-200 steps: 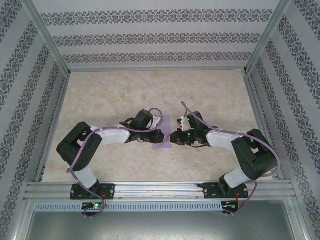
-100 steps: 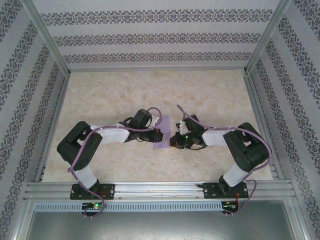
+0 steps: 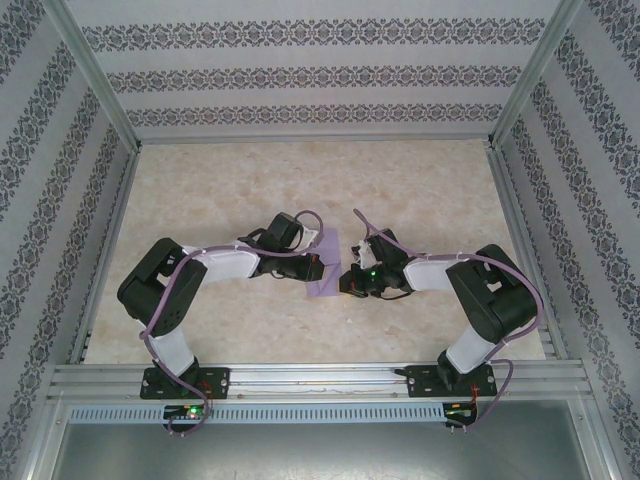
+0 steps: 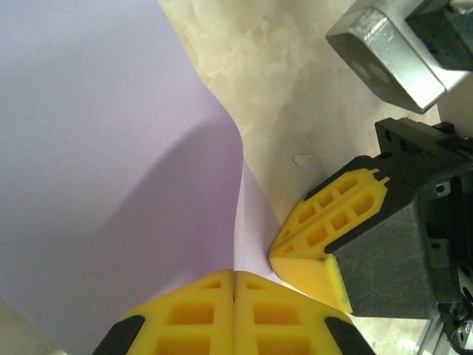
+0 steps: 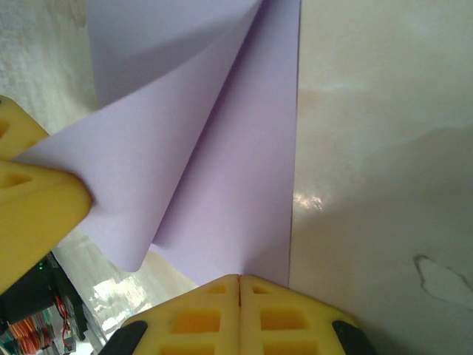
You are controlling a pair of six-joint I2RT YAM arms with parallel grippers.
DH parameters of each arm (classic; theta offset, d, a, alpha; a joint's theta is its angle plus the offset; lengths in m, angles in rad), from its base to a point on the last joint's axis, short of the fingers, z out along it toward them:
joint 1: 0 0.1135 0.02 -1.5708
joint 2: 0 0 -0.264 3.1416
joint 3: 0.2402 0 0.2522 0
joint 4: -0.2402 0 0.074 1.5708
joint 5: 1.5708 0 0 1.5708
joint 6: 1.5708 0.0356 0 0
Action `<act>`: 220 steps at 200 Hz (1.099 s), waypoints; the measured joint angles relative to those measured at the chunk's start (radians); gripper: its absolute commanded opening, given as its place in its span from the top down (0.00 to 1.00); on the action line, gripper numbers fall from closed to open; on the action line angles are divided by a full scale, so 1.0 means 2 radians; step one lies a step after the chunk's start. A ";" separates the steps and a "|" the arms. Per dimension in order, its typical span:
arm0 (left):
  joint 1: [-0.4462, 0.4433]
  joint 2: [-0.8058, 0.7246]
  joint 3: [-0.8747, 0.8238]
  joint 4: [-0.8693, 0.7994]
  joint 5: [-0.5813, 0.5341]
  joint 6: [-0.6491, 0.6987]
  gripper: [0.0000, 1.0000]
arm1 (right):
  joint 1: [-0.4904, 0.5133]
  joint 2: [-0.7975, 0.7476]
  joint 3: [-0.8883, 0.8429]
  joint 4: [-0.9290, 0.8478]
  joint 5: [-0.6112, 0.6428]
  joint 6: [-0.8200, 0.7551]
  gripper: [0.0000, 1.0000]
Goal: Fold a paper plane with a square sheet of paper (fold left side to right side)
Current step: Fold the triangle a second time at the center of the table.
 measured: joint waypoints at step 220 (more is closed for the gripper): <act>0.027 0.011 0.013 -0.047 -0.001 0.044 0.98 | 0.000 0.003 0.007 -0.011 -0.001 -0.010 1.00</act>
